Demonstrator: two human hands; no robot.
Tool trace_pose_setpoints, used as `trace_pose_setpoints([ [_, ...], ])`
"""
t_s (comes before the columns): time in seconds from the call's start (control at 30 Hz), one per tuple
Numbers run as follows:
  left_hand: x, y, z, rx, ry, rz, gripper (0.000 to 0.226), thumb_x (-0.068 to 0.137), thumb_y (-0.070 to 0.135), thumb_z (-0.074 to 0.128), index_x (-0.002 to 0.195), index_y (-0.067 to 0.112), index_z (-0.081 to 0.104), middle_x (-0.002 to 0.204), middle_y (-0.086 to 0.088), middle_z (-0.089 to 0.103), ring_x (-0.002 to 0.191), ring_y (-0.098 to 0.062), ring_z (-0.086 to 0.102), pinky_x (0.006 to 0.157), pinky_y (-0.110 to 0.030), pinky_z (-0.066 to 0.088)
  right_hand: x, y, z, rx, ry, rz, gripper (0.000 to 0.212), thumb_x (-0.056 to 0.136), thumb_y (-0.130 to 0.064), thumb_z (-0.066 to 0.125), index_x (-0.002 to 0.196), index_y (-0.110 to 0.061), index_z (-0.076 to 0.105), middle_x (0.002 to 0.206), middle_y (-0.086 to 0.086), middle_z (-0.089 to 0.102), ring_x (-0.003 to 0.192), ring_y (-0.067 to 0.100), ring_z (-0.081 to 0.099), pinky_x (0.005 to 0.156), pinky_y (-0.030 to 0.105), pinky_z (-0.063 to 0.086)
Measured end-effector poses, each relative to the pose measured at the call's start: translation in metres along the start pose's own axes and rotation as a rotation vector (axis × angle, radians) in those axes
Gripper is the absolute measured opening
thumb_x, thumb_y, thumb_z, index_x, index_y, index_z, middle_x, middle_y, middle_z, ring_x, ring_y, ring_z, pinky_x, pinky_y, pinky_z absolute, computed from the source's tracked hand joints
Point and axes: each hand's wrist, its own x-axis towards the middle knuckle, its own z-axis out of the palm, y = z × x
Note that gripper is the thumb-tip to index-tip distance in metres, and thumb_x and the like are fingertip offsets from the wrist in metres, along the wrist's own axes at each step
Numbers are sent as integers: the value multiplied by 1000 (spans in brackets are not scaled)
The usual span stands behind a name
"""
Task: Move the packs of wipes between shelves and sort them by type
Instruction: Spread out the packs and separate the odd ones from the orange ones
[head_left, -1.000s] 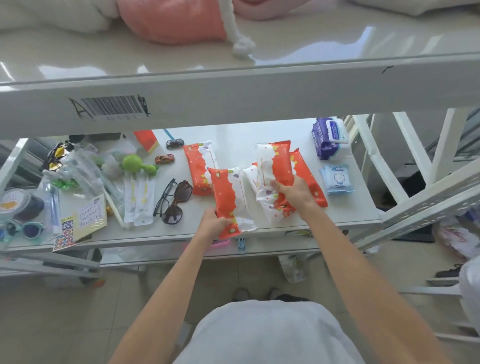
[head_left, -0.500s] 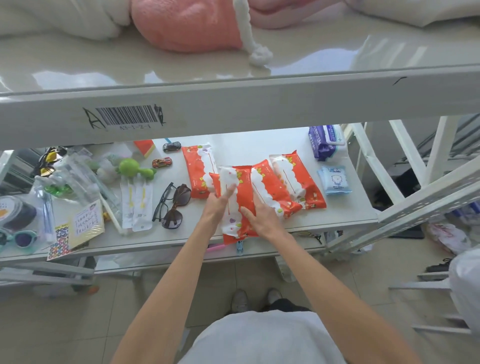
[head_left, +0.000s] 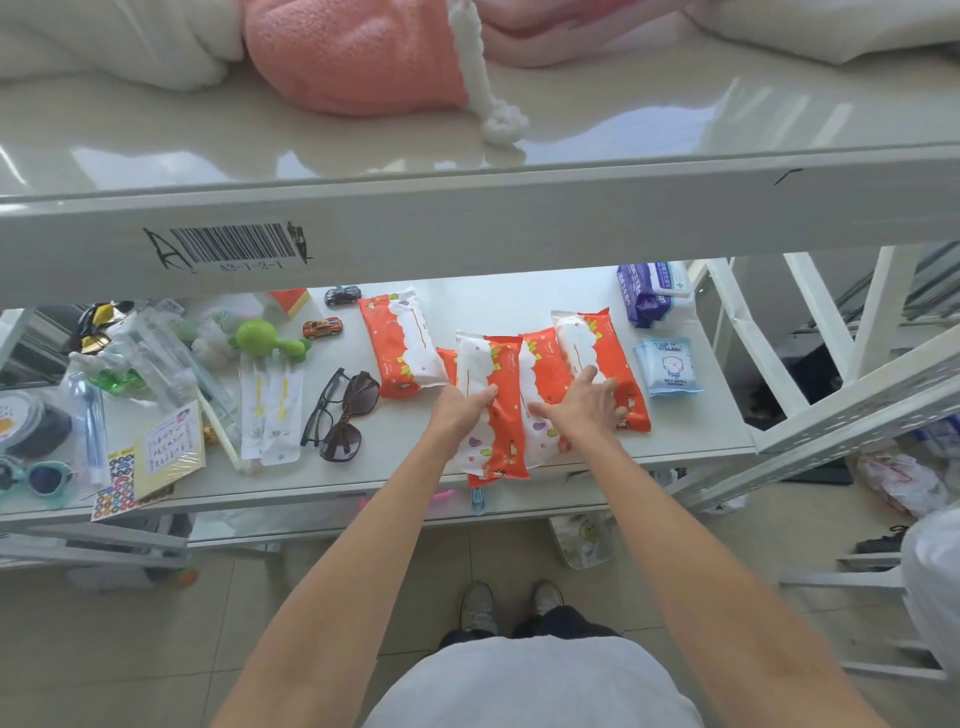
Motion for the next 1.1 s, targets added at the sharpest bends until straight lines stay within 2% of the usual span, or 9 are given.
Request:
trace_pose_setpoints([
  [0.07, -1, 6, -3, 20, -9, 2, 42, 92, 44, 67, 118, 10, 69, 112, -9, 72, 106, -28, 66, 84, -46, 60, -2, -3, 1, 32, -2, 34, 110, 70, -68, 83, 145, -6, 33, 139, 25, 47, 124, 36, 58, 103, 48, 49],
  [0.2, 2, 18, -12, 76, -4, 42, 38, 93, 43, 64, 115, 13, 71, 109, -10, 73, 103, -30, 68, 62, -34, 58, 0, -1, 5, 139, -51, 30, 108, 67, -65, 87, 140, 2, 43, 132, 24, 55, 121, 37, 62, 95, 43, 57],
  [0.3, 19, 10, -17, 149, 76, 58, 48, 85, 54, 60, 112, 16, 68, 115, -12, 67, 107, -32, 63, 53, -37, 60, 4, 3, 10, 168, -97, -13, 78, 65, -69, 86, 103, -5, 63, 102, 12, 74, 105, 31, 71, 94, 48, 58],
  [0.4, 49, -23, -12, 225, 183, 43, 79, 70, 72, 43, 128, 21, 60, 127, -17, 55, 122, -40, 54, 79, -56, 62, 2, 0, 9, 199, -84, -67, 66, 73, -63, 83, 104, -9, 63, 98, 8, 74, 99, 28, 72, 97, 49, 55],
  [0.53, -5, -2, -3, 231, 210, -35, 67, 94, 58, 45, 150, 21, 39, 148, -21, 37, 140, -43, 32, 112, -60, 38, -7, -1, 3, 36, -61, -169, 54, 97, -58, 61, 112, -5, 64, 102, 10, 70, 98, 27, 68, 96, 45, 50],
  [0.63, -6, 3, 2, 217, 235, -94, 70, 99, 54, 47, 154, 13, 30, 155, -22, 29, 143, -42, 29, 114, -59, 33, 1, 18, -5, 191, 40, -154, 47, 104, -47, 51, 96, -5, 70, 82, 9, 65, 77, 25, 63, 79, 42, 58],
  [0.73, -8, 2, 9, 269, 264, -51, 89, 92, 67, 53, 154, 10, 25, 153, -22, 31, 142, -42, 30, 113, -57, 31, 9, 45, -14, 272, 289, 89, 46, 96, -45, 66, 114, -2, 63, 113, 19, 64, 103, 34, 61, 88, 46, 56],
  [0.87, -13, 1, 20, 307, 280, -8, 89, 90, 67, 57, 148, 7, 27, 149, -20, 35, 140, -39, 34, 112, -55, 32, 14, 58, -14, 313, 153, 330, 81, 84, -57, 77, 131, 2, 49, 136, 26, 56, 125, 42, 54, 100, 50, 49],
  [1.1, -10, 2, 17, 286, 251, -71, 95, 90, 69, 56, 151, 4, 24, 153, -22, 29, 143, -39, 30, 115, -53, 31, 25, 52, -34, 491, -37, 165, 60, 89, -44, 78, 124, 3, 63, 126, 19, 69, 117, 37, 64, 94, 40, 52],
])
